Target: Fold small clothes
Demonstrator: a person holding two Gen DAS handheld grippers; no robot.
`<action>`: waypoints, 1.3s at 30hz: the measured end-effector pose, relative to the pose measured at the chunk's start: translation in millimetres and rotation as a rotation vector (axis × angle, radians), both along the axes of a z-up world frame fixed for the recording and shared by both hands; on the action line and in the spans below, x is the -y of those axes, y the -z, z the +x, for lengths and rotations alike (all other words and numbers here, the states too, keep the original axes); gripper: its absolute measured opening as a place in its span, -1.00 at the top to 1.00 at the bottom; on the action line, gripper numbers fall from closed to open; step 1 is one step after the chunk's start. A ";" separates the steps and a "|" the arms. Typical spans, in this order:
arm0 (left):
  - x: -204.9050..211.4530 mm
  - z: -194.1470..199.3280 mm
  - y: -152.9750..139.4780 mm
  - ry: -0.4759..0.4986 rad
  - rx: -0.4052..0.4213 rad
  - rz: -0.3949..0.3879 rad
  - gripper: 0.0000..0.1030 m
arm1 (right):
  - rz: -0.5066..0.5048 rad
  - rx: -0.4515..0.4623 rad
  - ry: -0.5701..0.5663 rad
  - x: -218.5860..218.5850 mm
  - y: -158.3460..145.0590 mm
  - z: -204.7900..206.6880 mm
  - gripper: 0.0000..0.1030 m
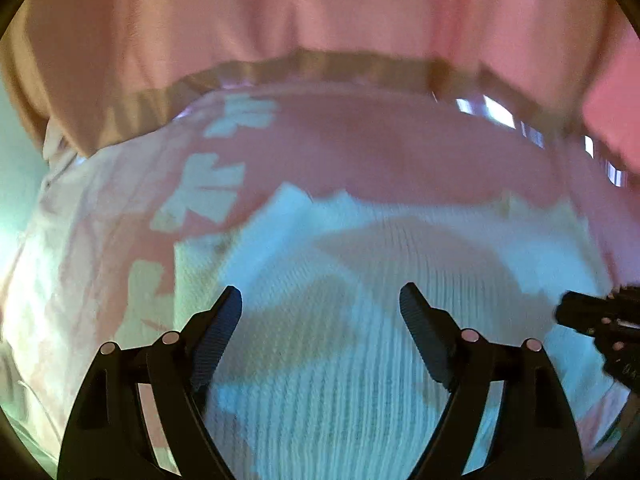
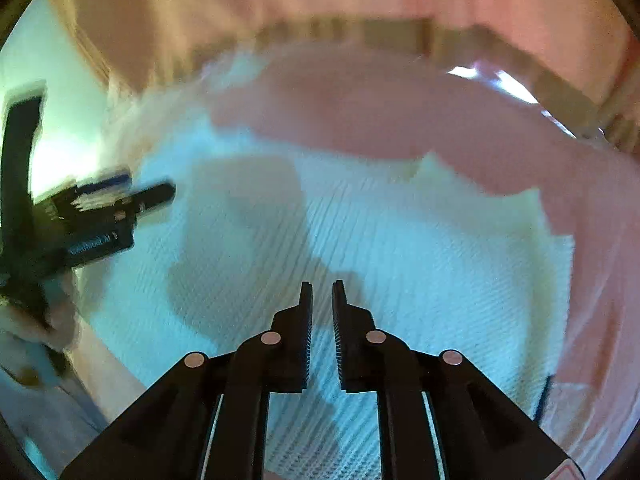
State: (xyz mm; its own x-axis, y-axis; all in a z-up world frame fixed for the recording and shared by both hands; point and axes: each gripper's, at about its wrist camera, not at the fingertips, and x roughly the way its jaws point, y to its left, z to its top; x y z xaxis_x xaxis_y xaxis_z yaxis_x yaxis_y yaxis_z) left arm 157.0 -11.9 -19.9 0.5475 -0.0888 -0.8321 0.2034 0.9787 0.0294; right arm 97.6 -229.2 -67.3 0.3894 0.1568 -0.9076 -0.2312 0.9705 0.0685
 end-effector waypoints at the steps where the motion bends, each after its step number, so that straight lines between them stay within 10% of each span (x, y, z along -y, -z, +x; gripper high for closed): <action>1: 3.2 -2.8 6.7 0.004 -0.001 0.036 -0.53 | -0.070 -0.016 -0.004 -4.9 12.0 -0.8 0.94; 26: -3.6 -56.8 -5.8 -0.023 0.013 -0.008 -0.57 | -0.023 0.108 0.173 32.0 -26.9 -55.0 0.83; 39: -56.6 -58.4 12.4 -0.155 -0.055 -0.091 -0.63 | -0.007 -0.032 0.450 140.4 13.7 -65.4 0.12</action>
